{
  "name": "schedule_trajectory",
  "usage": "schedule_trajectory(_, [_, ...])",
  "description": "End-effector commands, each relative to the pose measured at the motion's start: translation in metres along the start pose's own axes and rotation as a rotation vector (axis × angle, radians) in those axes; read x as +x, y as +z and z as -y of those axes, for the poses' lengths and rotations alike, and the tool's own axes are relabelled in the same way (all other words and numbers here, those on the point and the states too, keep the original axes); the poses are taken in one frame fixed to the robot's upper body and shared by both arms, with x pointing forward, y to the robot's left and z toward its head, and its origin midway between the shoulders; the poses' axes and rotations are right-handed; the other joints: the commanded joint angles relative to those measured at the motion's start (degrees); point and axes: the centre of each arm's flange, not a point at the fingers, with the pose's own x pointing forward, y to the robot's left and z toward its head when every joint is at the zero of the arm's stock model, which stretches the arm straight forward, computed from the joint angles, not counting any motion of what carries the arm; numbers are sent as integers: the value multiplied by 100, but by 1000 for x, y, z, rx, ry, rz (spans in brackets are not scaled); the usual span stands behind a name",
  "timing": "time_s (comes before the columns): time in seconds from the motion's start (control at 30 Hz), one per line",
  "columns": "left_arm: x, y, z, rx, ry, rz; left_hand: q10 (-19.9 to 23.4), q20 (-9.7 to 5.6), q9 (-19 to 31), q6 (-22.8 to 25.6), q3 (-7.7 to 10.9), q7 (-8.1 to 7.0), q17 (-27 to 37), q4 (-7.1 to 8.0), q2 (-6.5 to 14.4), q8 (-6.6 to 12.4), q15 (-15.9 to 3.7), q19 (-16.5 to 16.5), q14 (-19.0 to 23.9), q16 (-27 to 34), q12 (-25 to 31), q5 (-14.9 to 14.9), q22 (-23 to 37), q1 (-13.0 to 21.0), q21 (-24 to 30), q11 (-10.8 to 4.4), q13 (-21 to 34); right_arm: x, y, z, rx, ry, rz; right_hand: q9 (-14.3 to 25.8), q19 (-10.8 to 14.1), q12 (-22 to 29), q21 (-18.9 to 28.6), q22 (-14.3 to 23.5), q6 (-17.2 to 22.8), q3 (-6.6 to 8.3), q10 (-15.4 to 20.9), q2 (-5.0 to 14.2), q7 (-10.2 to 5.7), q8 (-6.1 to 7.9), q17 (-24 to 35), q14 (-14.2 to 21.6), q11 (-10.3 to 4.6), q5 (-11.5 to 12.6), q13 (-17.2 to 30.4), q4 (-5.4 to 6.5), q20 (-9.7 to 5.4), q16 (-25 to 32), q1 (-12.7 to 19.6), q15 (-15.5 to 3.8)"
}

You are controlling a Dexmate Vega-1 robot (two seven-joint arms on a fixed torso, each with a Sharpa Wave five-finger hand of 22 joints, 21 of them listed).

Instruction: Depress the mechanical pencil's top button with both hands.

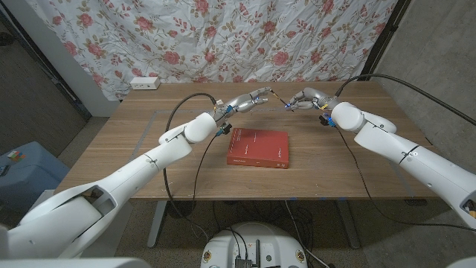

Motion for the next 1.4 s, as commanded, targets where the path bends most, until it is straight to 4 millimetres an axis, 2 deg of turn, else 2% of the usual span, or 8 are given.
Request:
schedule_trajectory(0.03, [-1,1,-3,6,-16,-8,-5,-237,15,-26,59,3,-1,2,449,29,-493,17,18,2,-20,18,15,61,-6,50,12,0,1,1,3,-4,0,34,25,2,53,16,45,-6,33,44,-11,11,17,-11,6,-8,9,-3,-260,23,16,-879])
schedule_trajectory(0.87, [0,-3,-3,11,-54,-36,-71,-188,19,55,87,6,2,14,443,55,-432,-1,-24,-8,-46,15,16,49,-13,111,12,3,9,2,13,-9,22,33,24,11,52,16,77,-20,62,43,-7,3,1,-15,6,-5,12,-8,-256,30,18,-882])
schedule_trajectory(1.4, [1,-3,-7,8,-35,-31,-84,-172,19,102,109,5,0,15,451,62,-424,12,-17,-1,-47,14,17,52,-6,109,11,6,6,0,9,-5,12,31,27,10,53,15,93,-33,71,37,-8,-6,-6,-7,7,-4,13,-11,-248,44,20,-880])
